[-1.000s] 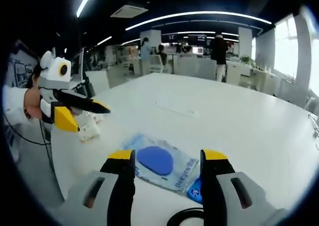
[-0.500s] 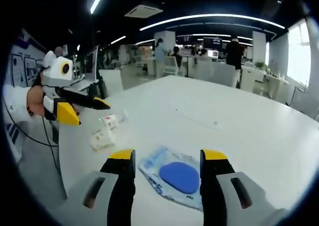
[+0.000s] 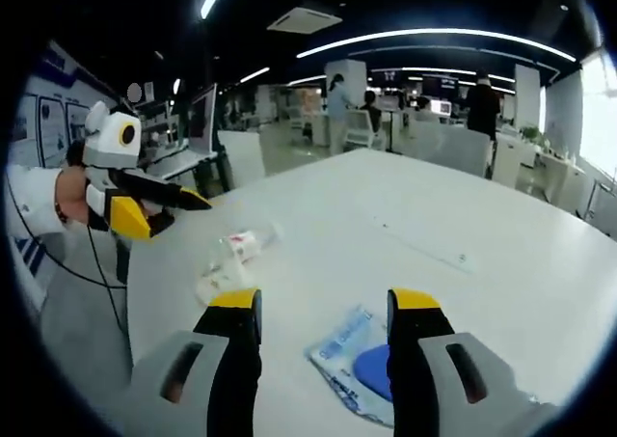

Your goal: Arrange the tabletop items into an orderly group along one side of the table until the central work area is clear of visible clutter.

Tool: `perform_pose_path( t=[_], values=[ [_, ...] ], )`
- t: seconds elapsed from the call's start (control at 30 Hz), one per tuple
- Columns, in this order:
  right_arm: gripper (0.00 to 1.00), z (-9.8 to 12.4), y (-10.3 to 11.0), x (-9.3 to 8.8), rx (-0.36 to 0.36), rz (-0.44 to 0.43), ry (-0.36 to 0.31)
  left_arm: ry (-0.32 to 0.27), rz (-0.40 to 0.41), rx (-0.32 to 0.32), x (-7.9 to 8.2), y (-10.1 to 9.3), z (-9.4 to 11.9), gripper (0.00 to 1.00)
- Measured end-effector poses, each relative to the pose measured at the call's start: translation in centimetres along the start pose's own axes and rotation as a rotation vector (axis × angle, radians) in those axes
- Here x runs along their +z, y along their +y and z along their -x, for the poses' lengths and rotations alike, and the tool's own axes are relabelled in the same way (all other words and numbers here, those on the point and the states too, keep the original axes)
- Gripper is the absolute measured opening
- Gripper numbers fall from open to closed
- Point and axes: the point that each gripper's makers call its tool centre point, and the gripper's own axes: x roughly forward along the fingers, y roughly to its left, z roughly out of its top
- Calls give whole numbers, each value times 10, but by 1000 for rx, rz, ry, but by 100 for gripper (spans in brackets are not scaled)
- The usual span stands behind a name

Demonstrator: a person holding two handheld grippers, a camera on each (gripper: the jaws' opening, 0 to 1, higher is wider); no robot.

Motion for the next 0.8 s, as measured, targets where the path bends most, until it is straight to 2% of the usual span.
perform_pose_path(
  t=[0.33, 0.57, 0.8],
  values=[
    [51, -30, 27, 8, 65, 27, 13, -18, 9, 48, -1, 28, 31, 86],
    [51, -49, 47, 12, 116, 34, 17, -10, 11, 83, -11, 47, 54, 86],
    [51, -73, 66, 8, 169, 50, 48, -23, 36, 122, -14, 67, 73, 86]
  ],
)
